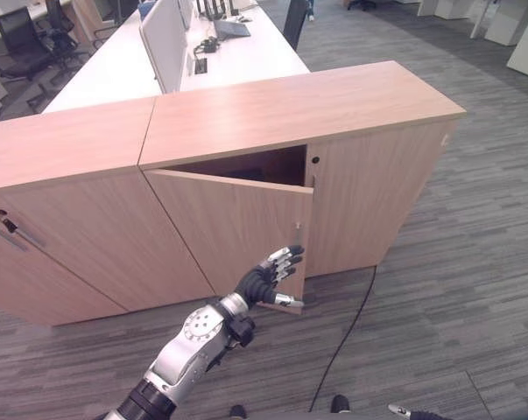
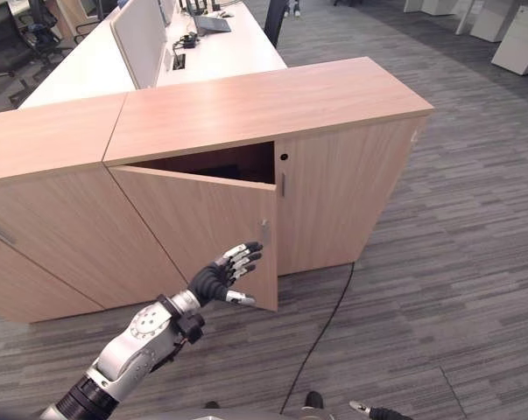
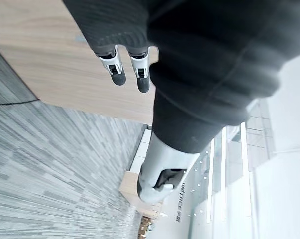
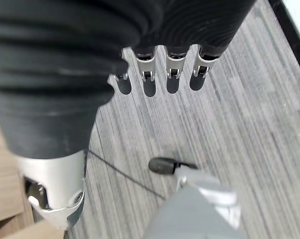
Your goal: Put the empty folder in the office cabinet
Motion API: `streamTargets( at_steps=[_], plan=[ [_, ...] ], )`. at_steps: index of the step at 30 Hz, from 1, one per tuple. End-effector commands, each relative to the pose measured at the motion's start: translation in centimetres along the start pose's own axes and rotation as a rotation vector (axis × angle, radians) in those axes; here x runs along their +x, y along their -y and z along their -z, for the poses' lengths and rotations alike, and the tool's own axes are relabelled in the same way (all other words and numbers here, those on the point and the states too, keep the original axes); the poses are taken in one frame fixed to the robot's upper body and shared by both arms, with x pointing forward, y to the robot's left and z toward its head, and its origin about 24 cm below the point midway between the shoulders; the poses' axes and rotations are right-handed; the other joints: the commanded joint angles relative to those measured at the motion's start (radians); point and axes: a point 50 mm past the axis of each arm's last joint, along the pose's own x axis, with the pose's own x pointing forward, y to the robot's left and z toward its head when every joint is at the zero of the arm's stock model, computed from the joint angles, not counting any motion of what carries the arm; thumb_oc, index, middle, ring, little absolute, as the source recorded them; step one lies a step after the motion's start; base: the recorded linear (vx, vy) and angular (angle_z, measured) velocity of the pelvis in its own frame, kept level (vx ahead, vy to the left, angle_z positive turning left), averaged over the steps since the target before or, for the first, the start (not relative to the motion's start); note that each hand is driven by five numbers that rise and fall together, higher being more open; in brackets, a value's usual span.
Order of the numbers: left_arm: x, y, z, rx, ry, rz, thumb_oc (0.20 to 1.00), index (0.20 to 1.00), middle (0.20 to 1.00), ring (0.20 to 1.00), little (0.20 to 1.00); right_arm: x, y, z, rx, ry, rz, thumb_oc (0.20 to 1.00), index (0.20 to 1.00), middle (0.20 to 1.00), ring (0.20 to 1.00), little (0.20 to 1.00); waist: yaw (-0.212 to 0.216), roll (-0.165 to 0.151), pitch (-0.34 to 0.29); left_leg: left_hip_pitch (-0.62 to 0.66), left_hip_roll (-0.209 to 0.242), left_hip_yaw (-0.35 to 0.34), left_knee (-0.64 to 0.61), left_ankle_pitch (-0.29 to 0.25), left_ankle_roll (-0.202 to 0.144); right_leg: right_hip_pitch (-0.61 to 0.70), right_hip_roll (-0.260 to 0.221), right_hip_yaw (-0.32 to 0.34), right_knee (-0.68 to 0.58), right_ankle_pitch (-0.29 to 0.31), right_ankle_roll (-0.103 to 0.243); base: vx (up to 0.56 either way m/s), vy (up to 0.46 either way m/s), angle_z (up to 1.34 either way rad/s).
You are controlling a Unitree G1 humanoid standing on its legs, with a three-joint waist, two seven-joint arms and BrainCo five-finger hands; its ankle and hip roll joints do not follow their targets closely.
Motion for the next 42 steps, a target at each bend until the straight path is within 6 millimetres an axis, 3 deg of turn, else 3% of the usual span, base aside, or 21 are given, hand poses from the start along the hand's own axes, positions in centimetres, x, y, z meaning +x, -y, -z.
streamTargets(
  at_steps=[1, 6, 12, 17, 23, 28, 30, 34, 38, 42],
  plan=[
    [0.7, -1.0, -2.7, 0.045, 0.128, -0.028, 1.0, 1.0, 1.0, 1.0, 1.0, 0.0, -0.6, -0.3, -0.021, -0.005, -0.007, 1.0, 1.0, 1.0, 1.0, 1.0, -0.015, -0.056, -0.022, -0.019, -0.065, 0.025, 0.01, -0.076, 0.066, 0.028, 0.034, -0.038, 0.026, -0.149, 0.0, 0.06, 0.062, -0.07],
    [0.4, -4.9, -2.2, 0.153, 0.077, -0.236, 1.0, 1.0, 1.0, 1.0, 1.0, 0.0, -0.9, 0.3, 0.011, -0.021, -0.018, 1.0, 1.0, 1.0, 1.0, 1.0, -0.029, -0.047, -0.044, 0.015, -0.068, 0.05, 0.01, -0.104, 0.071, 0.05, 0.027, -0.018, 0.011, -0.143, 0.012, 0.05, 0.069, -0.15],
    [-2.3, -11.5, -2.1, 0.289, -0.029, -0.565, 1.0, 1.0, 1.0, 1.0, 1.0, -0.1, 0.4, 2.3, 0.058, -0.088, 0.005, 1.0, 1.0, 1.0, 1.0, 1.0, -0.044, -0.032, -0.066, 0.045, -0.078, 0.077, 0.01, -0.122, 0.079, 0.058, 0.021, 0.004, 0.007, -0.138, 0.021, 0.03, 0.067, -0.17],
    [-2.5, -13.9, -3.8, 0.343, -0.026, -0.665, 1.0, 1.0, 1.0, 1.0, 1.0, -0.2, 0.6, 3.3, 0.075, -0.123, 0.001, 1.0, 1.0, 1.0, 1.0, 1.0, -0.055, -0.026, -0.068, 0.047, -0.085, 0.082, 0.01, -0.122, 0.082, 0.059, 0.014, 0.01, 0.007, -0.13, 0.026, -0.01, 0.05, -0.04],
    [-1.5, -14.8, -6.1, 0.353, 0.035, -0.695, 1.0, 1.0, 1.0, 1.0, 1.0, -0.2, 0.2, 3.6, 0.08, -0.131, -0.01, 1.0, 1.0, 1.0, 1.0, 1.0, -0.071, -0.013, -0.068, 0.048, -0.094, 0.091, 0.01, -0.123, 0.086, 0.053, 0.004, 0.016, 0.007, -0.118, 0.033, -0.02, 0.042, -0.07],
    [-0.1, -14.9, -6.8, 0.352, 0.045, -0.689, 1.0, 1.0, 1.0, 1.0, 1.0, -0.2, 0.2, 3.1, 0.084, -0.119, -0.004, 1.0, 1.0, 1.0, 1.0, 1.0, -0.083, -0.003, -0.073, 0.053, -0.098, 0.099, 0.01, -0.127, 0.088, 0.052, 0.001, 0.022, 0.007, -0.114, 0.036, 0.0, 0.027, -0.02],
    [0.0, -15.2, -6.5, 0.367, 0.013, -0.702, 1.0, 1.0, 1.0, 1.0, 1.0, 0.0, -0.7, 0.9, 0.083, -0.027, -0.034, 1.0, 1.0, 1.0, 1.0, 1.0, -0.087, -0.007, -0.08, 0.056, -0.098, 0.104, 0.01, -0.127, 0.089, 0.049, 0.001, 0.028, 0.007, -0.111, 0.035, -0.01, 0.001, -0.03],
    [1.4, -14.5, -6.6, 0.311, 0.034, -0.666, 1.0, 1.0, 1.0, 1.0, 1.0, -0.1, -0.9, 2.5, 0.102, -0.063, -0.031, 1.0, 1.0, 1.0, 1.0, 1.0, -0.094, -0.014, -0.079, 0.054, -0.098, 0.109, 0.01, -0.126, 0.092, 0.04, 0.004, 0.037, 0.007, -0.108, 0.036, -0.02, -0.016, -0.07],
    [1.2, -13.5, -4.6, 0.138, 0.05, -0.643, 1.0, 1.0, 1.0, 1.0, 1.0, -0.1, -0.9, 3.3, 0.097, -0.088, -0.03, 1.0, 1.0, 1.0, 1.0, 1.0, -0.093, -0.02, -0.078, 0.048, -0.099, 0.112, 0.01, -0.127, 0.095, 0.036, 0.004, 0.039, 0.007, -0.106, 0.037, 0.0, -0.001, -0.01],
    [0.3, -12.2, 0.9, -0.184, -0.038, -0.667, 1.0, 1.0, 1.0, 1.0, 1.0, -0.2, -1.0, 3.7, 0.071, -0.122, -0.032, 1.0, 1.0, 1.0, 1.0, 1.0, -0.088, -0.021, -0.077, 0.045, -0.1, 0.111, 0.01, -0.125, 0.096, 0.033, 0.005, 0.037, 0.007, -0.106, 0.035, 0.01, -0.004, -0.08]
  ],
)
